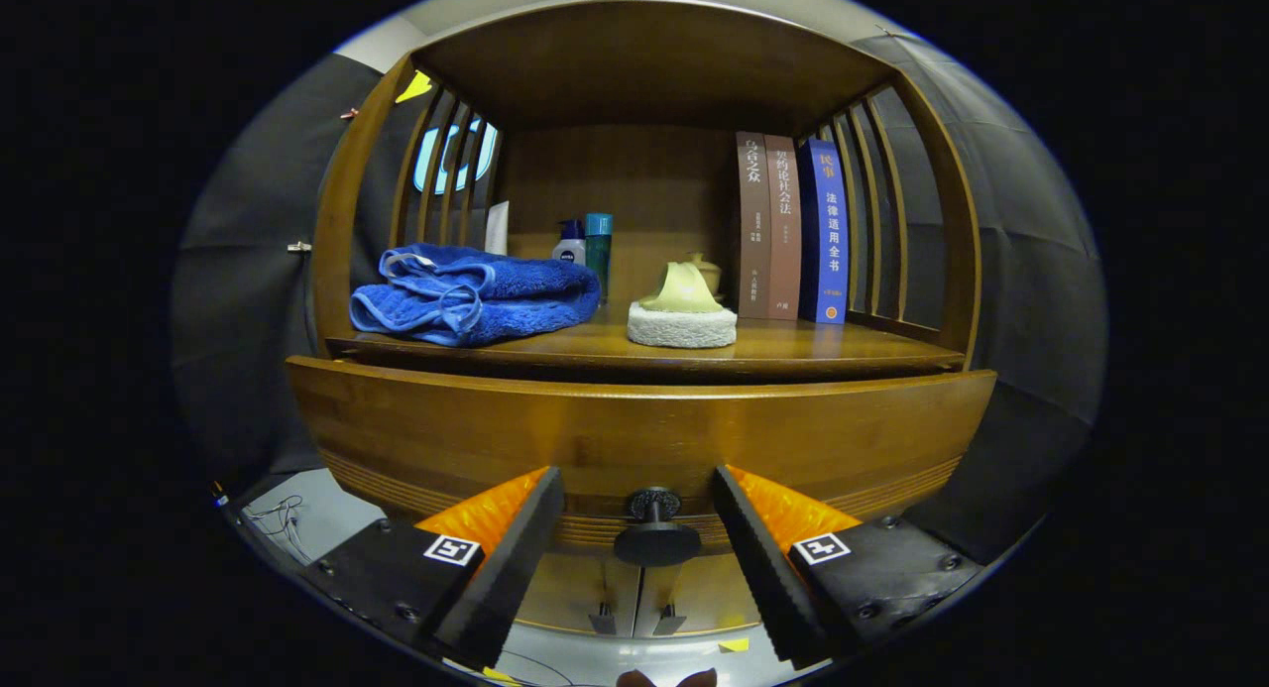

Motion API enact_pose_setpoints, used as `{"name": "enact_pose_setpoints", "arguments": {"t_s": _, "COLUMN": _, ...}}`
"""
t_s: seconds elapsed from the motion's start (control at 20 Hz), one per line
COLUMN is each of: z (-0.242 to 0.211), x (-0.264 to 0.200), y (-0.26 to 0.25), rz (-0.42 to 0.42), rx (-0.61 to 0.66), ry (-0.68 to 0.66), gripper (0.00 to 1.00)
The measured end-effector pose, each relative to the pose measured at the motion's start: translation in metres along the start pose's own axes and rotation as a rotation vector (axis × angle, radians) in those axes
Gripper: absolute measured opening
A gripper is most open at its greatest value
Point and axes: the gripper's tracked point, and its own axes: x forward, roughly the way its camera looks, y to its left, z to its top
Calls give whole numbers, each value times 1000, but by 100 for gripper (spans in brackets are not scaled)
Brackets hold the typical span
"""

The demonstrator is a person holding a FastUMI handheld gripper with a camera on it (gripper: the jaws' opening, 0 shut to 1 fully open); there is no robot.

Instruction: Pull open the drawer, take out the items inside it, and place them on the countertop above the cabinet.

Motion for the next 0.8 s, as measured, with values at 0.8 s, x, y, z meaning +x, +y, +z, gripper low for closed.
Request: {"name": "enact_pose_setpoints", "arguments": {"t_s": 0.8, "z": 4, "x": 14, "y": -1, "rz": -12, "rx": -55, "ry": -18, "gripper": 100}}
